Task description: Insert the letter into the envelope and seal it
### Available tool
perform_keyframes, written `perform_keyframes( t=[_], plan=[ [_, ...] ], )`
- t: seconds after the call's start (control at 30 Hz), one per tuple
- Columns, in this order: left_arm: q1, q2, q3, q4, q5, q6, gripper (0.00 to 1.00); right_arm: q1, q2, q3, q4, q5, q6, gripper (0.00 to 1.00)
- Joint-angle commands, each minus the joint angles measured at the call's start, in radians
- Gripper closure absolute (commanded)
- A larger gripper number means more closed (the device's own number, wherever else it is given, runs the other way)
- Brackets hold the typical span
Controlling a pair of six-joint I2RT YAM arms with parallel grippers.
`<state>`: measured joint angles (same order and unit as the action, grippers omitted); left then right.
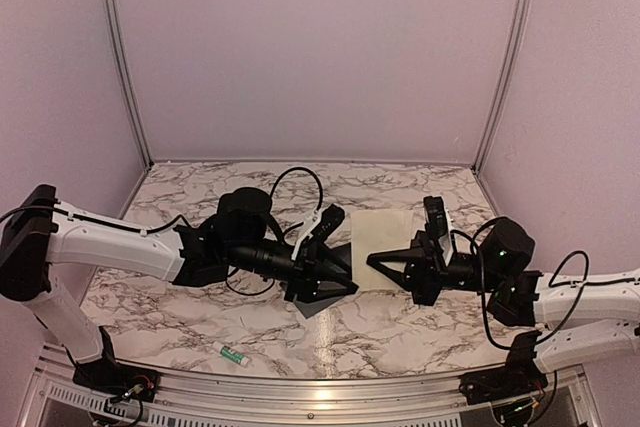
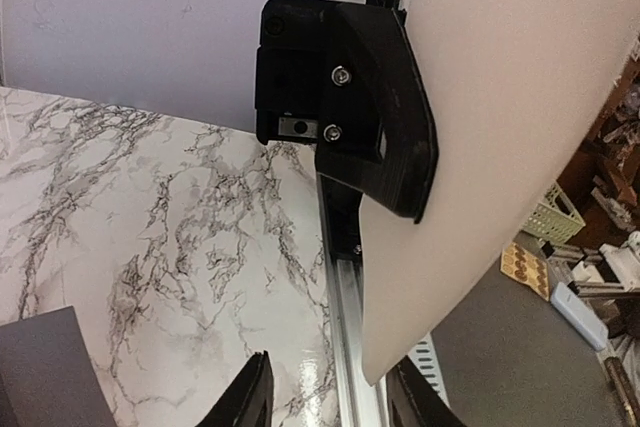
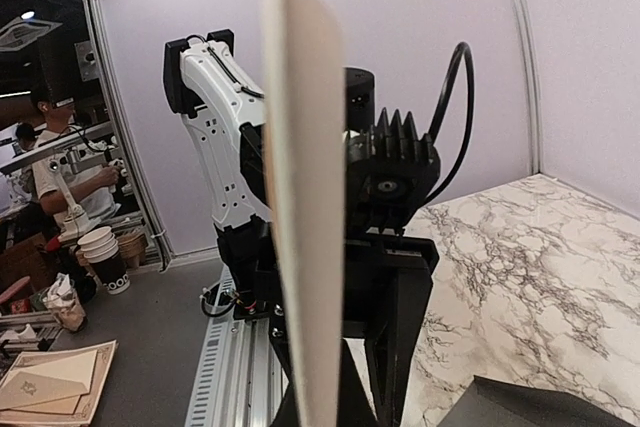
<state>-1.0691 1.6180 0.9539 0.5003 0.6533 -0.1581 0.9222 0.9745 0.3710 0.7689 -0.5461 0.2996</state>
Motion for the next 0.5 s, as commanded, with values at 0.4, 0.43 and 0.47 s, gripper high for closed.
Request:
perform_keyframes(
  t=[0.4, 0.43, 0.47],
  plan=[
    [-0.053, 0.031, 0.030, 0.132, -0.081, -0.136, 0.95, 0.008, -0.037, -0.026, 0.022, 0.020, -0.027, 1.00],
    [-0.055, 0.032, 0.028, 0.132, -0.092, -0.152, 1.00, 0.008, -0.041, -0.027, 0.020, 0.020, -0.031, 1.00],
    [-0.056, 0.034, 0.027, 0.132, -0.110, -0.177, 1.00, 0.009, -0.042, -0.028, 0.018, 0.020, -0.038, 1.00]
  ],
)
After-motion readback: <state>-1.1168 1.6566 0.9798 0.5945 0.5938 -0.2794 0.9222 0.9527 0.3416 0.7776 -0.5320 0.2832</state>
